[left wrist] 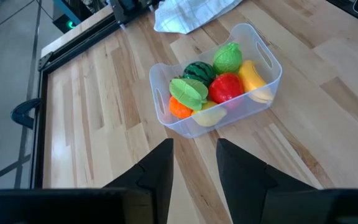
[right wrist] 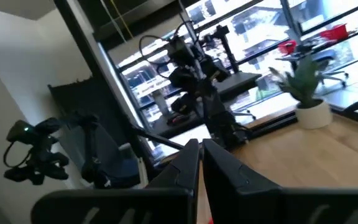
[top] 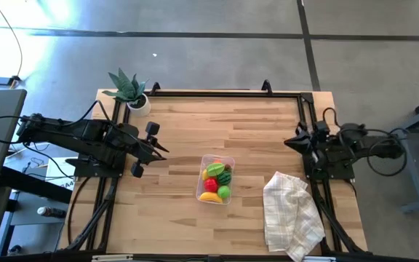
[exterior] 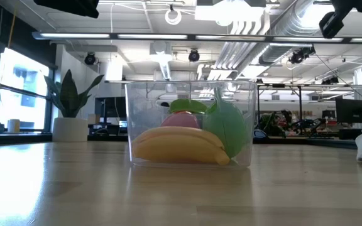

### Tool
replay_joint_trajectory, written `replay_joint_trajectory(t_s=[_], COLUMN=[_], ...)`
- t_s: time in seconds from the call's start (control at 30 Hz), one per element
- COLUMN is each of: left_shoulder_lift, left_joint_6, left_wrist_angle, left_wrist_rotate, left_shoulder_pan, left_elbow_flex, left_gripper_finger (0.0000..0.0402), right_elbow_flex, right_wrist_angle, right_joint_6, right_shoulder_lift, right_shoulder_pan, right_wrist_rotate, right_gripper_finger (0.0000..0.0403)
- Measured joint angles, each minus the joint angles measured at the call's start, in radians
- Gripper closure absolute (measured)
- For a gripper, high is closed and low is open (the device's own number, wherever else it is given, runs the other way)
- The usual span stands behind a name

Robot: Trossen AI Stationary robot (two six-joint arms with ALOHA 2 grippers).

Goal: Pick and placing Produce into tupperware
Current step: Return to Home Position

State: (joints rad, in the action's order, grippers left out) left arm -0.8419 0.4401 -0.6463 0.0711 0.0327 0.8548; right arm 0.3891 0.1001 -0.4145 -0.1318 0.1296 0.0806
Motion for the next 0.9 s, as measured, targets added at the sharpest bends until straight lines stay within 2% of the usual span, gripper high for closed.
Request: replay_joint_trajectory(t_s=[0.5,0.9], left_shoulder_lift=[0.0,0.0], left_joint_6=[0.0,0.0], left_wrist_angle=[0.0,0.0], left_wrist_rotate=[0.0,0.0], left_shoulder_pan=[0.0,0.0], left_elbow_flex=[0.0,0.0], left_gripper_finger=[0.0291,0.0291], right_elbow_flex=[-0.244,-0.26], right_wrist_angle=[-0.326,-0.36], right_joint_6=[-0.079,-0.035], right_shoulder_lift=[0.0,0.002], right_shoulder_pan=[0.002,0.002], right_wrist_rotate=[-0.055,-0.117], right_gripper_finger=[0.0391,0.0391])
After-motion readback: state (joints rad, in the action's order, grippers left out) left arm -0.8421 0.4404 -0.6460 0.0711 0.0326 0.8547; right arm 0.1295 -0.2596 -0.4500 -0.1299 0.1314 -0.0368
